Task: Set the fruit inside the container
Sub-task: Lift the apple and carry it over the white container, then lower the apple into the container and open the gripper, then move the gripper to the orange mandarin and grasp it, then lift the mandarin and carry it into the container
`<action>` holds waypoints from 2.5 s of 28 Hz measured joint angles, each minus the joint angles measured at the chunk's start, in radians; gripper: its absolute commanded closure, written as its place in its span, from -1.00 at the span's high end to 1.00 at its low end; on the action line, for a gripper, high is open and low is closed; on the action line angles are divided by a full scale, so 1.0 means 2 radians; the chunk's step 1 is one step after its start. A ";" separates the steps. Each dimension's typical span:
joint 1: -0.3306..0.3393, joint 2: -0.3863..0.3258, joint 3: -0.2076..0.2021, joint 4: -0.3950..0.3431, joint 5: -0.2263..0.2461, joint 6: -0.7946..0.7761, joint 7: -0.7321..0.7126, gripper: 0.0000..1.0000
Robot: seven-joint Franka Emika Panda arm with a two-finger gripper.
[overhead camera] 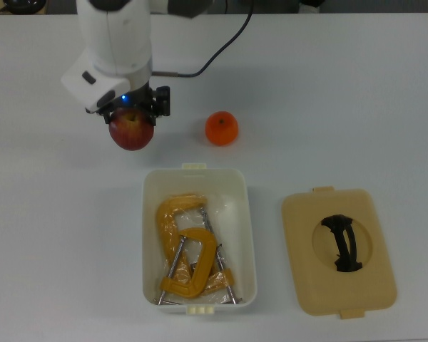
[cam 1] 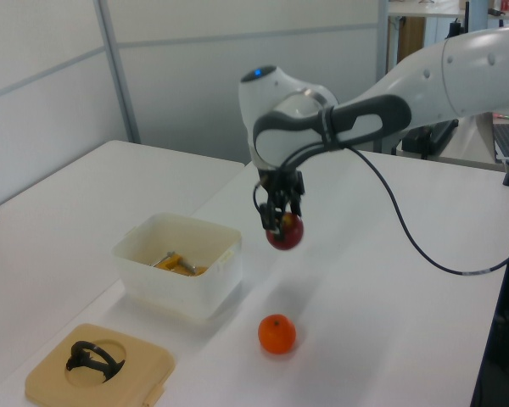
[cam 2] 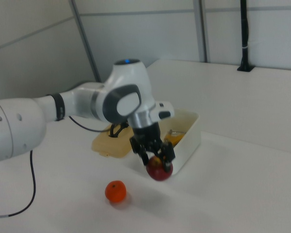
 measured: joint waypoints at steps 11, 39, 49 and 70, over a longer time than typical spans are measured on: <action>0.037 0.008 0.003 0.023 -0.002 0.133 0.022 0.21; 0.060 0.008 0.045 0.008 0.000 0.020 0.101 1.00; 0.064 0.003 0.068 -0.077 0.005 -0.001 0.064 1.00; 0.063 0.024 0.075 -0.135 0.001 0.086 0.060 -0.25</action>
